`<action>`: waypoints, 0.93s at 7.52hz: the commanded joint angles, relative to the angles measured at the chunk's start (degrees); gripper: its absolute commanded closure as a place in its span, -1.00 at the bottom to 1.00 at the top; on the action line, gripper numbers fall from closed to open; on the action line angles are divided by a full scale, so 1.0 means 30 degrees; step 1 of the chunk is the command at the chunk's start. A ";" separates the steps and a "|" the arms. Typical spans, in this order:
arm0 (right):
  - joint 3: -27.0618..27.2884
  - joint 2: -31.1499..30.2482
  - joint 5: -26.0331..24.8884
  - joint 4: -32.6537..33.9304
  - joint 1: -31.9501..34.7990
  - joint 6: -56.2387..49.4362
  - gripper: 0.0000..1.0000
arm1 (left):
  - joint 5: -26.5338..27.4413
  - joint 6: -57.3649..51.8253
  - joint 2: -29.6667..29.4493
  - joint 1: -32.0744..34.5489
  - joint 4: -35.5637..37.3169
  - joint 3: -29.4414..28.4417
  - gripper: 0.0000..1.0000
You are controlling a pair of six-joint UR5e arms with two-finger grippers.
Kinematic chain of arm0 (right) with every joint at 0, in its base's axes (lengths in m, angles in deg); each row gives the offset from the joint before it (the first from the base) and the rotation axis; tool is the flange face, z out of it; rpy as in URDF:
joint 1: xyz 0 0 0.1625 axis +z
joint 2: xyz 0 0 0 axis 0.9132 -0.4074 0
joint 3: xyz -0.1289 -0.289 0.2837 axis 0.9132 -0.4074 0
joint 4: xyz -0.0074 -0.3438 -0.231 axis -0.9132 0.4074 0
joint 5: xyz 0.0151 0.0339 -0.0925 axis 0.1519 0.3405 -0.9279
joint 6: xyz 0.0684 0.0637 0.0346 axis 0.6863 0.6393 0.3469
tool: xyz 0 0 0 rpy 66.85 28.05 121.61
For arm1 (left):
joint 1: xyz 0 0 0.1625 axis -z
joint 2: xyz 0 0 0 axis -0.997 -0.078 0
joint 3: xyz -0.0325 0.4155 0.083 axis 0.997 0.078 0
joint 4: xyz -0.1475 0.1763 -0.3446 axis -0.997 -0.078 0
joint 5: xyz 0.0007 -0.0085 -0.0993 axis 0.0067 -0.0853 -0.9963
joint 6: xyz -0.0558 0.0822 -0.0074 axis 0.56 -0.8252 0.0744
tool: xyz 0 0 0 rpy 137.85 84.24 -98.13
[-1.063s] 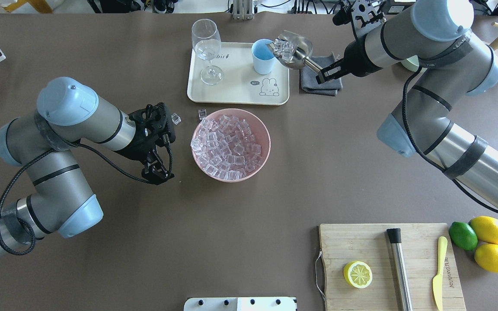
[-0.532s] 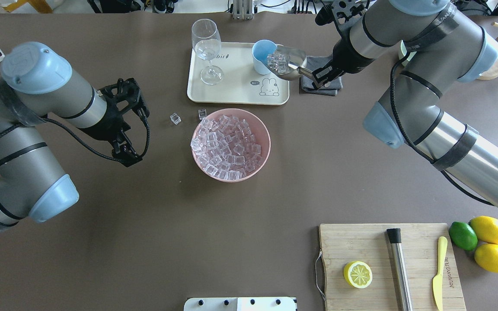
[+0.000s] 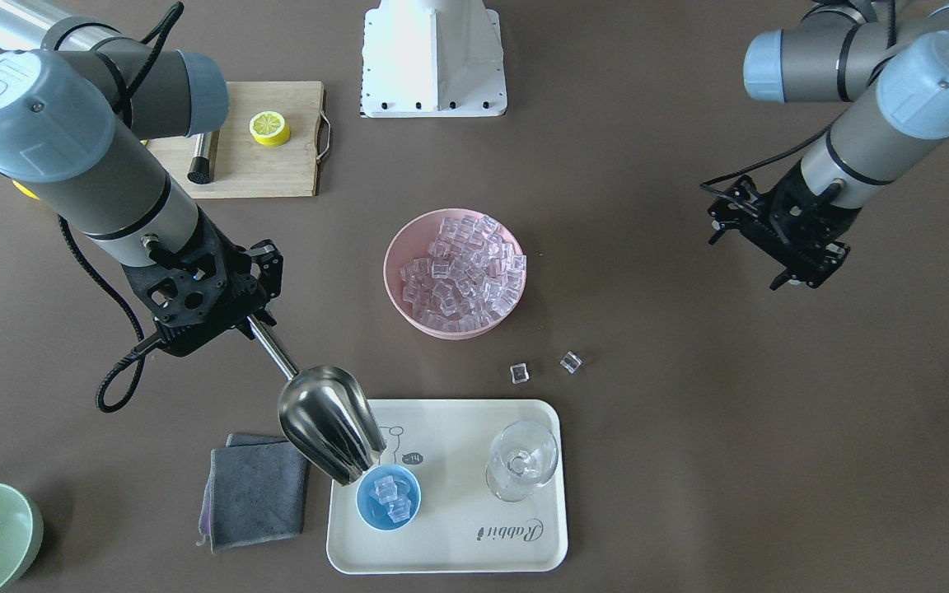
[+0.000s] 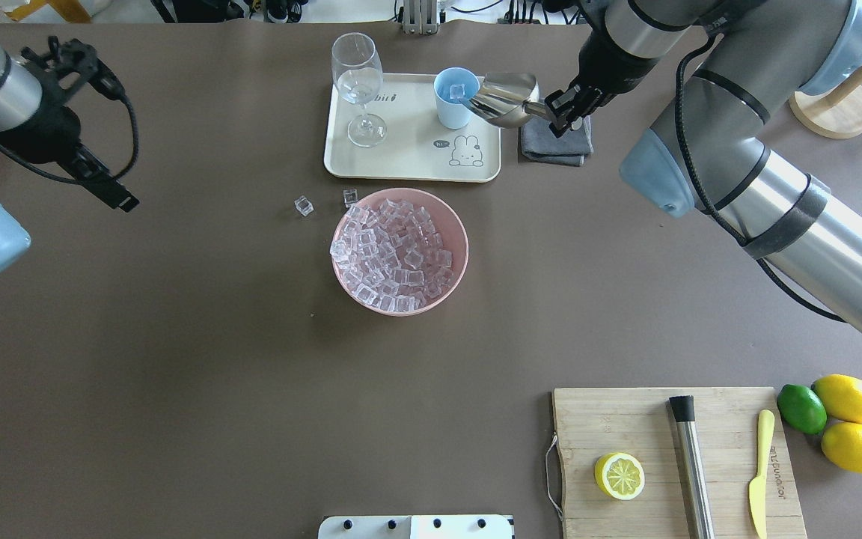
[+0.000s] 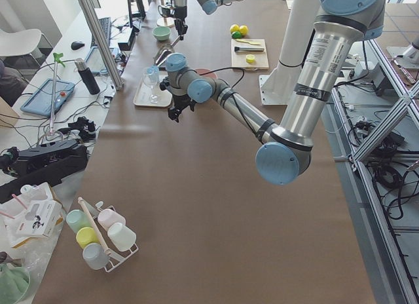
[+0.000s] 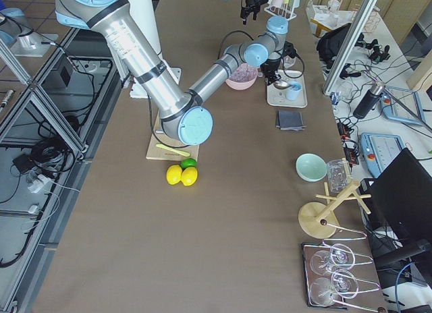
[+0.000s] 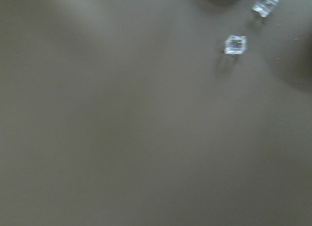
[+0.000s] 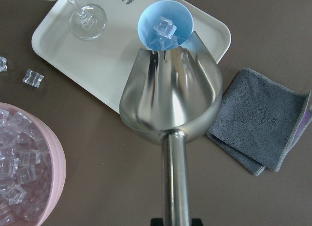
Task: Put ice in cup with scoop
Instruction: 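Tilt the scoop to pour ice into the cup while the left arm withdraws, then carry the empty scoop back and lay it on the table with the right gripper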
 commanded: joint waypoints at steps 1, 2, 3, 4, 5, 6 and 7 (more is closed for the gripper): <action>-0.0755 0.0586 0.0093 0.0234 0.0342 -0.0342 1.00 | -0.0563 0.0030 0.2042 0.4575 0.1066 -0.0385 -0.99; -0.0437 0.0325 0.1050 0.0205 0.1067 -0.0488 1.00 | -0.0592 -0.0580 0.2515 0.6099 0.1768 -0.1141 -0.99; 0.1393 -0.1911 0.1611 0.0118 0.1654 -0.0547 1.00 | -0.0448 -0.2558 0.2665 0.7071 0.1862 -0.2193 -0.99; 0.3326 -0.4050 0.1356 0.0117 0.2037 -0.0461 1.00 | -0.0417 -0.3999 0.3044 0.8038 0.2095 -0.3392 -0.99; 0.4882 -0.6131 0.1324 0.0030 0.2418 -0.0228 1.00 | -0.0417 -0.4478 0.3192 0.8656 0.2039 -0.4362 -0.99; 0.5884 -0.7921 0.1556 0.0145 0.3147 -0.0168 1.00 | -0.0388 -0.4743 0.3281 0.8692 0.1981 -0.5067 -0.99; 0.7373 -1.0636 0.1529 -0.0028 0.3473 0.0007 1.00 | -0.0417 -0.4659 0.3224 0.8692 0.1951 -0.5277 -0.99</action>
